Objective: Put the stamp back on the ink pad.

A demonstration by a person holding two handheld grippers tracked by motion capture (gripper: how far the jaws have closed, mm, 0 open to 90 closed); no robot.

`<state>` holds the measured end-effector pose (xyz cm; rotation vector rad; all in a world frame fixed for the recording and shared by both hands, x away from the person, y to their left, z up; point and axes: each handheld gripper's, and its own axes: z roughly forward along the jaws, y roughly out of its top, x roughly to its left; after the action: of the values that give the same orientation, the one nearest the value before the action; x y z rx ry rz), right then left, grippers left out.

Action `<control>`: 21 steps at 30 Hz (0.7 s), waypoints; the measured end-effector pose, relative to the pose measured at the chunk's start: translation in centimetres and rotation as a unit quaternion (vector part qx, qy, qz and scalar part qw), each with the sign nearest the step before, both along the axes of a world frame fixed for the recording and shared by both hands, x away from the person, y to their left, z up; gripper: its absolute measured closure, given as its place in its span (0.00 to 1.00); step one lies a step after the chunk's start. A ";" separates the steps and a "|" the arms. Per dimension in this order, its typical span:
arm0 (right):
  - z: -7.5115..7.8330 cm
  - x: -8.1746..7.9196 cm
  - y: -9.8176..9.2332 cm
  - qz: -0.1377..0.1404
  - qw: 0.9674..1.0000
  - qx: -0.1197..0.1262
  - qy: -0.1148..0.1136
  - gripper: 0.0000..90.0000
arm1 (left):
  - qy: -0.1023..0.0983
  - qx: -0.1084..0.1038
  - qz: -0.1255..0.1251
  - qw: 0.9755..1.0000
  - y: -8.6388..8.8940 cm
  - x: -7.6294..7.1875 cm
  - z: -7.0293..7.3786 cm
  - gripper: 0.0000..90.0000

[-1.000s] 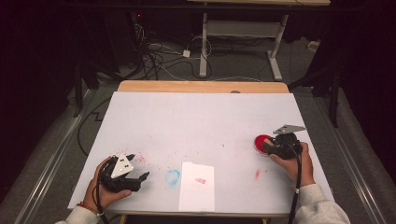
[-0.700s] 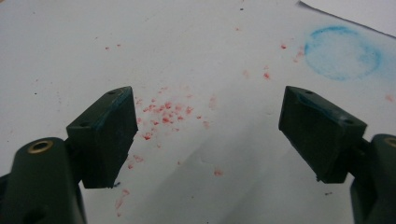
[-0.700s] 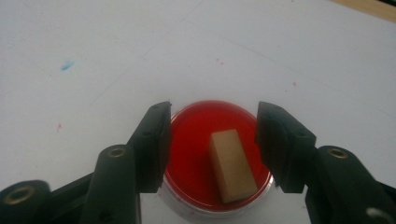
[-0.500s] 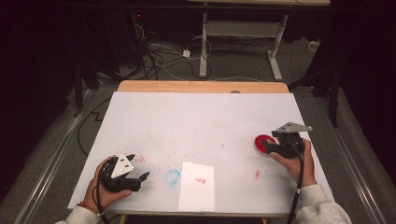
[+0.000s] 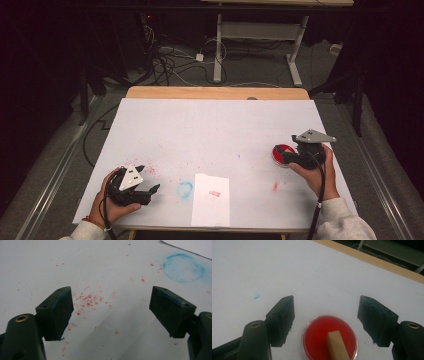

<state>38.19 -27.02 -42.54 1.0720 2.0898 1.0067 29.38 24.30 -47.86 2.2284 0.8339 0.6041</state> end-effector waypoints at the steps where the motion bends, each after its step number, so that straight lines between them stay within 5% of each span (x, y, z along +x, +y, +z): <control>1: 0.1 -0.1 0.1 0.003 1.000 0.001 -0.003 0.33 | 0.000 0.000 0.000 1.000 0.0 0.0 0.0 0.21; 9: 1.0 -0.7 1.0 -0.003 0.999 0.021 -0.027 0.26 | 0.000 0.000 -0.001 1.000 0.0 0.0 0.0 0.21; 15: 1.4 -1.1 1.7 -0.013 0.999 0.000 -0.041 0.21 | 0.000 0.001 0.000 1.000 0.0 0.0 0.0 0.21; 21: 1.8 -1.6 2.2 -0.002 0.999 0.005 -0.054 0.20 | -0.001 0.001 -0.001 1.000 0.0 0.0 0.0 0.21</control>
<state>36.58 -24.87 -40.72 1.0040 1.9969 1.0515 29.33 24.32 -47.86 2.2307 0.8304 0.6062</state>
